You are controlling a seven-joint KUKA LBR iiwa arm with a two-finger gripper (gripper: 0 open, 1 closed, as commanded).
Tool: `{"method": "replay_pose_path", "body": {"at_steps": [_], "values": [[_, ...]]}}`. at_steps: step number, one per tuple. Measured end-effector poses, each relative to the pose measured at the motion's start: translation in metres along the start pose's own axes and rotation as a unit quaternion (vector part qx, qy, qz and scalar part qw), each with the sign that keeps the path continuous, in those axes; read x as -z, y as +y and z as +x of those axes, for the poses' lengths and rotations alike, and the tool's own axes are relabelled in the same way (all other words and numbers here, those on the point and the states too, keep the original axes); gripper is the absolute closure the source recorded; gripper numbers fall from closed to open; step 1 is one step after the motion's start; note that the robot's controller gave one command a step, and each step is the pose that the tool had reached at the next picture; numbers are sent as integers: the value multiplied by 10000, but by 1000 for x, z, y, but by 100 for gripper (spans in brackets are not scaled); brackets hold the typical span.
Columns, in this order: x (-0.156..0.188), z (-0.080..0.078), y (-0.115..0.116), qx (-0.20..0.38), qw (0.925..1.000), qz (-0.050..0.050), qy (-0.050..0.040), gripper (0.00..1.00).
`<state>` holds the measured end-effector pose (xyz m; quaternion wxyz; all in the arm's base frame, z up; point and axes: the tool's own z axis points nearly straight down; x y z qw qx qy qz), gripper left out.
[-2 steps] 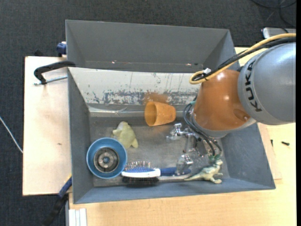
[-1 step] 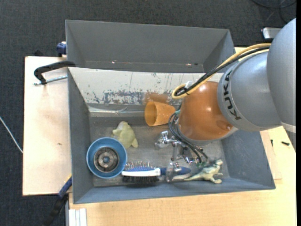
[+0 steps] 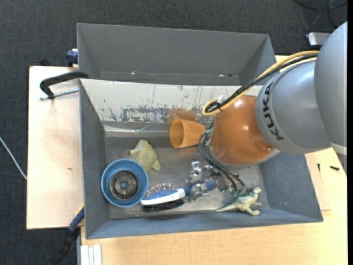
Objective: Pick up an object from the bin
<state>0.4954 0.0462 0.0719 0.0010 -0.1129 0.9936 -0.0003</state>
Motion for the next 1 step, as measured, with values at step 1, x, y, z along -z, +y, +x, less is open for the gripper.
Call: {"method": "replay_pose_path", "body": {"at_steps": [1], "values": [[154,-29,5,2244,9745,6,-47,100]]}}
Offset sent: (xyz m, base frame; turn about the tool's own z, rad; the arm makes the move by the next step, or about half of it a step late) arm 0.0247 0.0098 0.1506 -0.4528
